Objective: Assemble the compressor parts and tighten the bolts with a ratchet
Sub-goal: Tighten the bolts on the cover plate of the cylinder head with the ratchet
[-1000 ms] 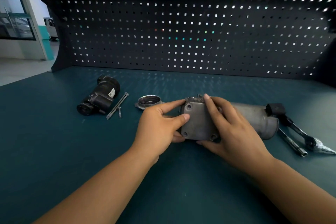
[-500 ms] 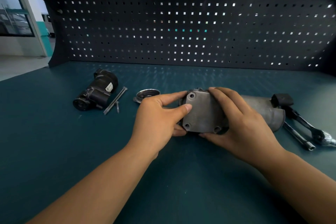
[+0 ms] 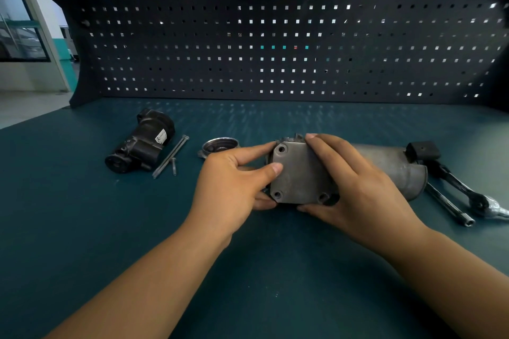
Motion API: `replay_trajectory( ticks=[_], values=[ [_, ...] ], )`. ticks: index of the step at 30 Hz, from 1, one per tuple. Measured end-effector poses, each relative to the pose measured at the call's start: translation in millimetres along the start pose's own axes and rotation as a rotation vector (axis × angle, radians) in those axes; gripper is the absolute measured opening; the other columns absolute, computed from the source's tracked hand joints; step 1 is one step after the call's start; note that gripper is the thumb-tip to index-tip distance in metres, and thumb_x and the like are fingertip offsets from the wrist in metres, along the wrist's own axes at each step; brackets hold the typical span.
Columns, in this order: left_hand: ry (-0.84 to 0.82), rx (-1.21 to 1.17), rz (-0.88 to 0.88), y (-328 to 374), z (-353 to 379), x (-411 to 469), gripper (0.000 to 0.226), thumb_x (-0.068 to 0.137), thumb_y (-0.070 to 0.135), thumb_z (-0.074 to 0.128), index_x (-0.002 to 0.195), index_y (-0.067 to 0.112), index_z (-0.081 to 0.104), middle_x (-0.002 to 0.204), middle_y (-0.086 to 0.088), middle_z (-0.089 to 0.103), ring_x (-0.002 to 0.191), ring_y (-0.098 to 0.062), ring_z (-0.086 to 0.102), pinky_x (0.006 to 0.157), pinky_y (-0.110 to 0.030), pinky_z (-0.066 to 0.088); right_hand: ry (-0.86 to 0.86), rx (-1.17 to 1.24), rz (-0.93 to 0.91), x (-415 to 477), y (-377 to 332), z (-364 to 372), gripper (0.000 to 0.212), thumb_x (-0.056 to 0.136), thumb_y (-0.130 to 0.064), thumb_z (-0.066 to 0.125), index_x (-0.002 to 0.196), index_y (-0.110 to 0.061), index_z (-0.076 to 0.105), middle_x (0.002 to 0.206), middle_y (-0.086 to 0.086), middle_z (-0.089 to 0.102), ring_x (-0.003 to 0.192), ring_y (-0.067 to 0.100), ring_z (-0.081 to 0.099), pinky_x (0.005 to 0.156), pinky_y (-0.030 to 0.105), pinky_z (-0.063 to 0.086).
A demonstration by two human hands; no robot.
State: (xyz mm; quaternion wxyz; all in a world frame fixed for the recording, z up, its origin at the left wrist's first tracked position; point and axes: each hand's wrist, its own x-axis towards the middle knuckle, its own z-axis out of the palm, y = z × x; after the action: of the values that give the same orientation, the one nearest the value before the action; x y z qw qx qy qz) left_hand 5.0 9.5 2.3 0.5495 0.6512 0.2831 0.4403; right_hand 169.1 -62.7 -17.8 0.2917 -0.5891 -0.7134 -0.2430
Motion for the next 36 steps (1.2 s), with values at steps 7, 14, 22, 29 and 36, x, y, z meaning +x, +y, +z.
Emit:
replay_trajectory(
  ticks=[7, 14, 22, 29, 36],
  values=[
    [-0.012, -0.021, -0.005, 0.1, -0.3, -0.6, 0.033, 0.083, 0.005, 0.066, 0.086, 0.038, 0.067, 0.07, 0.0, 0.073, 0.051, -0.017, 0.067, 0.048, -0.023, 0.053, -0.001, -0.009, 0.013, -0.4, -2.6, 1.1, 0.083, 0.064, -0.025, 0.083, 0.132, 0.004, 0.045, 0.13, 0.015, 0.052, 0.114, 0.034, 0.057, 0.091, 0.031, 0.042],
    [-0.019, -0.018, 0.0, 0.5, -0.4, -1.0, 0.034, 0.083, 0.003, 0.065, 0.087, 0.037, 0.067, 0.07, -0.001, 0.073, 0.052, -0.016, 0.068, 0.048, -0.023, 0.053, 0.002, -0.034, 0.014, 0.1, -3.0, 1.7, 0.081, 0.065, -0.026, 0.082, 0.131, 0.004, 0.046, 0.129, 0.016, 0.053, 0.112, 0.034, 0.058, 0.094, 0.03, 0.039],
    [-0.002, -0.035, -0.023, -1.2, -0.1, -2.5, 0.032, 0.084, 0.005, 0.065, 0.088, 0.037, 0.067, 0.071, 0.0, 0.073, 0.053, -0.015, 0.068, 0.049, -0.022, 0.053, 0.018, -0.062, 0.001, -0.5, -1.9, 5.9, 0.08, 0.061, -0.025, 0.084, 0.127, 0.003, 0.05, 0.124, 0.016, 0.056, 0.109, 0.034, 0.06, 0.094, 0.028, 0.042],
    [-0.022, -0.032, -0.054, 0.5, -3.0, -6.7, 0.029, 0.084, 0.008, 0.065, 0.093, 0.035, 0.065, 0.072, 0.003, 0.074, 0.054, -0.012, 0.068, 0.051, -0.023, 0.055, 0.028, -0.097, 0.011, -0.8, -4.5, 8.0, 0.083, 0.053, -0.023, 0.087, 0.124, 0.004, 0.053, 0.122, 0.018, 0.059, 0.107, 0.036, 0.062, 0.076, 0.041, 0.055],
    [-0.019, 0.007, -0.134, 4.8, -7.4, -8.0, 0.04, 0.092, 0.005, 0.048, 0.095, 0.041, 0.062, 0.08, -0.003, 0.073, 0.063, -0.023, 0.07, 0.053, -0.022, 0.054, 0.06, -0.124, 0.015, 1.2, -4.2, 6.0, 0.083, 0.05, -0.026, 0.087, 0.122, 0.002, 0.055, 0.119, 0.016, 0.061, 0.1, 0.033, 0.066, 0.065, 0.038, 0.057]
  ],
)
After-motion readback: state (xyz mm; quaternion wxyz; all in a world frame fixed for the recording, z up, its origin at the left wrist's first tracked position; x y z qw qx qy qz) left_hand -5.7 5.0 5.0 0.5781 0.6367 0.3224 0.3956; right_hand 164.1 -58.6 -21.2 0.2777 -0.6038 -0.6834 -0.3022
